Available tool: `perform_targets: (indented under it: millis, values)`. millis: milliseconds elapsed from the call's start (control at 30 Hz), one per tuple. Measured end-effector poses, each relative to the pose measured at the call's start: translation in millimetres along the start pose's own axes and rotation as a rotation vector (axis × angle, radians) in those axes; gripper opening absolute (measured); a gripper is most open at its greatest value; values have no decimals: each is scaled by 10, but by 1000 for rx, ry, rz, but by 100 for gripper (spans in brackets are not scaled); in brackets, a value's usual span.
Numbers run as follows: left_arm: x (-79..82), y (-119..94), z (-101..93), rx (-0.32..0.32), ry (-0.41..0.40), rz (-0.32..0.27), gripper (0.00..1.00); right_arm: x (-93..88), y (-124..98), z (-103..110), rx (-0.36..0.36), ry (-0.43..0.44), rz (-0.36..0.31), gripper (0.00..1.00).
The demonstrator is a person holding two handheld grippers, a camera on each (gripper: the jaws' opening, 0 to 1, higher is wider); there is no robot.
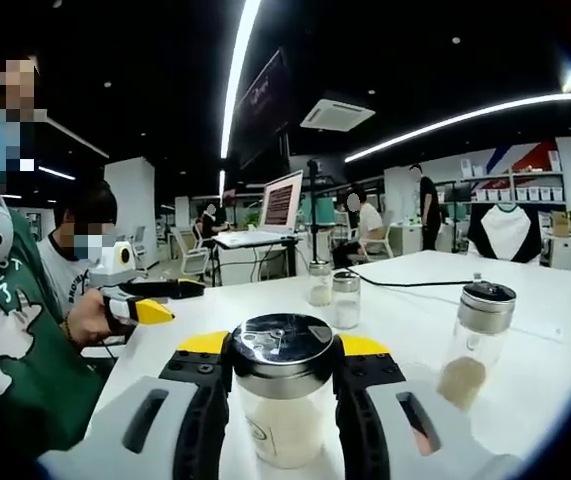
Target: Rotate the seasoning bottle until the label or dispensing opening points toward the visible target arrow and the bottle remains upright within the marked orientation range
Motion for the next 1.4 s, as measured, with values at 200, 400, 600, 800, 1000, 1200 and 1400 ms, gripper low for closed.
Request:
perform_targets:
  millis: [200,400,600,800,1000,1200,1400]
  values:
    - [2,-5,-4,0,1,0,96,10,9,21,-20,-29,31,38]
    - [4,-4,-15,-3,2,0,96,4,10,28,-33,-31,33,38]
    - [6,-5,-8,-2,2,0,96,-3,10,40,-55,-31,30,38]
    - [6,-5,-6,-3,1,0,96,-1,12,70,-86,-31,38,38]
    - [7,-6,-15,-5,2,-1,96,0,6,92,-131,-24,53,38]
    - [6,-5,-17,-6,2,1,96,-6,7,107,-167,-18,48,38]
    - [4,-1,-17,-6,1,1,96,-10,15,131,-209,-12,43,38]
Point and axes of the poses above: the point that each gripper's makers call its tool centre point, and the gripper's own axes: y roughly forward along the fingers, z roughly to its left, x roughly out of its top, the point moved 7 cm from there along -y, roughly backward along the fingers
